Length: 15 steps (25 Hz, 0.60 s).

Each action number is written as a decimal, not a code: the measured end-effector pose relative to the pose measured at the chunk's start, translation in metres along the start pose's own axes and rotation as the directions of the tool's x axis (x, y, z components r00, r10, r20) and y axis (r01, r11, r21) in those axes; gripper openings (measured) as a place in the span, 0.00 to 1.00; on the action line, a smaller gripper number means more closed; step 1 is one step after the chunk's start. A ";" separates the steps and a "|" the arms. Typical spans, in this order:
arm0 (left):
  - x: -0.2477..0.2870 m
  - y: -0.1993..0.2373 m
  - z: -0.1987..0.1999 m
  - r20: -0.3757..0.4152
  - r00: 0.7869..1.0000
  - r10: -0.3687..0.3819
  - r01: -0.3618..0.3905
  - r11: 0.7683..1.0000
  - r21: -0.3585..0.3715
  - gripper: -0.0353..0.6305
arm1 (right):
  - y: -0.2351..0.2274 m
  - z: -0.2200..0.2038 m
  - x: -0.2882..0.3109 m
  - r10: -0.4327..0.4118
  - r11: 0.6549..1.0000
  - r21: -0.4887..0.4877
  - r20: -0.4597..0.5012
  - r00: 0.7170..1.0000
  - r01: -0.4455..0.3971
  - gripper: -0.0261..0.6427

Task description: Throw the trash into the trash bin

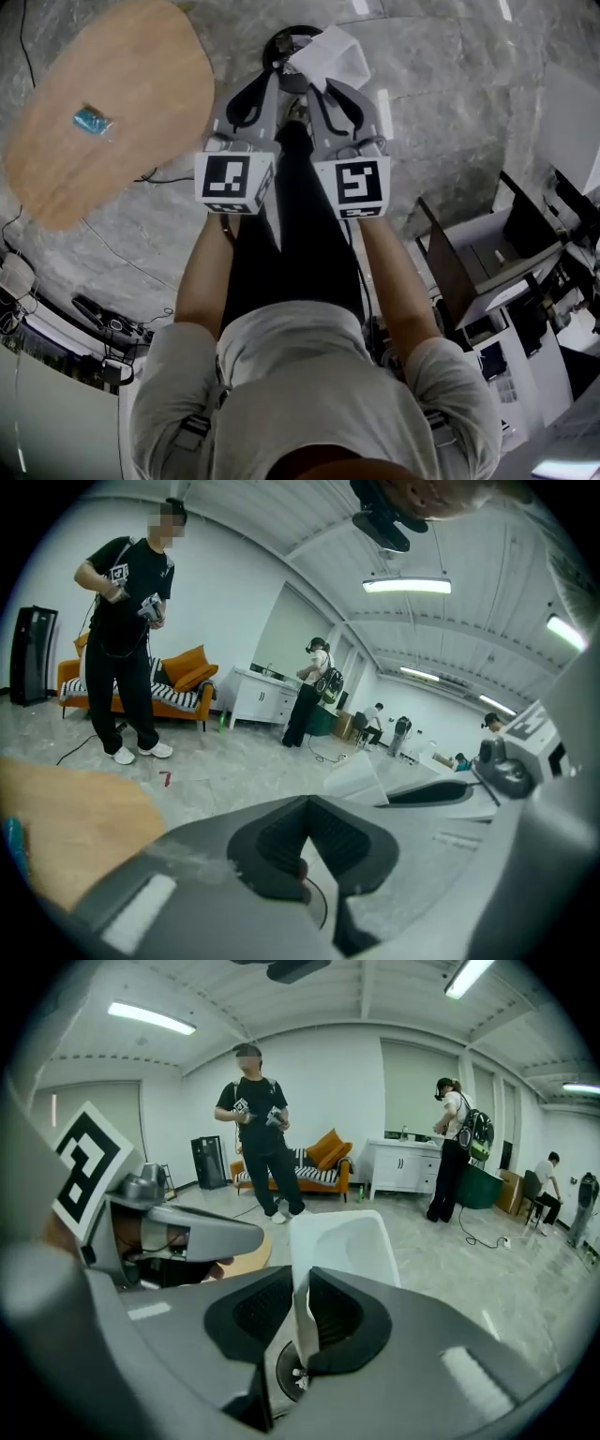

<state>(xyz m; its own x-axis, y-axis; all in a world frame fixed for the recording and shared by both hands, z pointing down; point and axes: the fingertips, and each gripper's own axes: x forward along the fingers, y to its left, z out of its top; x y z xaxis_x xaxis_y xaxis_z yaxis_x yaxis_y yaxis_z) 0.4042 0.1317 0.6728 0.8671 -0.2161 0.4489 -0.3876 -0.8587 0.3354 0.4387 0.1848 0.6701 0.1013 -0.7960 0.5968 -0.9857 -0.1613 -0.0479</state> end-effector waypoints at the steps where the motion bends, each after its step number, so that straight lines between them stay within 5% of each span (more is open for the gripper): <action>1: 0.004 0.004 -0.011 -0.010 1.000 0.008 -0.008 1.000 -0.004 0.08 | 0.001 -0.010 0.006 0.008 1.000 0.000 -0.017 1.000 -0.008 0.13; 15: 0.031 0.036 -0.095 -0.146 0.987 0.064 -0.070 0.997 -0.037 0.08 | 0.007 -0.067 0.066 0.100 0.995 0.025 -0.099 0.990 -0.098 0.13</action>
<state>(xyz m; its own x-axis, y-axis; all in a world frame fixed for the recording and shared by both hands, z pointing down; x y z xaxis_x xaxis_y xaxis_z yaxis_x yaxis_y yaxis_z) 0.3871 0.1378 0.7775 0.7854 -0.2006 0.5855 -0.4588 -0.8237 0.3332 0.4290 0.1703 0.7624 -0.0112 -0.7467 0.6651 -0.9872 -0.0974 -0.1261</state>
